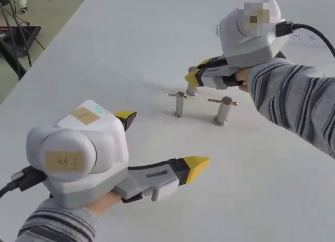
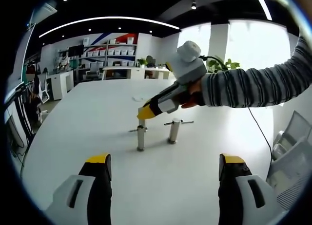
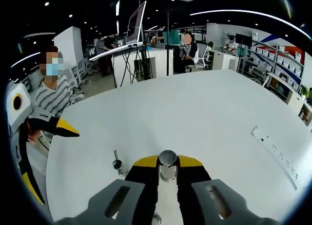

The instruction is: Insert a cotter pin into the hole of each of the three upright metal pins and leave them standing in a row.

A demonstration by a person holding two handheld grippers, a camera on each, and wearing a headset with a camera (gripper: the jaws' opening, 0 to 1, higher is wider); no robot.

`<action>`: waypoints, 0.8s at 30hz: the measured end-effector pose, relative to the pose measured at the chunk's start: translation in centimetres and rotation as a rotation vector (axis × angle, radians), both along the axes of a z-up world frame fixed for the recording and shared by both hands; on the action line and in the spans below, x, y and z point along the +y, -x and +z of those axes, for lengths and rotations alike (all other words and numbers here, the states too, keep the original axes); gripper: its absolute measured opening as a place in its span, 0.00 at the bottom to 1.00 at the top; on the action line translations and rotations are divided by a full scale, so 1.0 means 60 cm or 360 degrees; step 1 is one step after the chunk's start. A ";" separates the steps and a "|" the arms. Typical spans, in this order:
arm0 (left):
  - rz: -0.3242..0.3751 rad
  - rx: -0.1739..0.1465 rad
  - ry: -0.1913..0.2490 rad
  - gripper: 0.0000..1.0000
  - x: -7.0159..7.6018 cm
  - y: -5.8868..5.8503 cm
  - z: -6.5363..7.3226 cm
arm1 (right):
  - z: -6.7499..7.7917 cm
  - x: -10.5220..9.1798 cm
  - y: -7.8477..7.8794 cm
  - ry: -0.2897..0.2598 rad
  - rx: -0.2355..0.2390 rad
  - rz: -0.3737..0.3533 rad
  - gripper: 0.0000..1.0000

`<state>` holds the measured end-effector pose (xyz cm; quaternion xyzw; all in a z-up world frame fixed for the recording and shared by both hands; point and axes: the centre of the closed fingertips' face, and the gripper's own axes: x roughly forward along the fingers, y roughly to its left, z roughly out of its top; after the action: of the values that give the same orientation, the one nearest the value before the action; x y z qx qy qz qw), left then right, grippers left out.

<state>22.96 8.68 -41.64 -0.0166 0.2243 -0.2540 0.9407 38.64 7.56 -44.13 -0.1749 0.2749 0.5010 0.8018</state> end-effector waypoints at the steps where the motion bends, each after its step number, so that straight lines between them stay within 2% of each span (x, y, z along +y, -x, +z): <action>1: 0.0000 0.0000 0.0002 0.91 0.000 0.000 0.000 | -0.001 -0.009 0.002 0.0009 -0.0008 0.0002 0.08; 12: -0.0009 0.0002 0.0004 0.92 0.003 0.006 0.004 | 0.003 -0.078 0.003 0.0058 -0.0019 -0.0072 0.08; 24: -0.0029 -0.0006 -0.0002 0.92 -0.003 0.008 0.011 | 0.001 -0.154 0.016 0.0115 -0.0021 -0.0137 0.08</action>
<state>22.49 8.49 -41.00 -0.0136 0.2227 -0.2625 0.9388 37.68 -1.67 -44.08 -0.1951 0.2950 0.4545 0.8175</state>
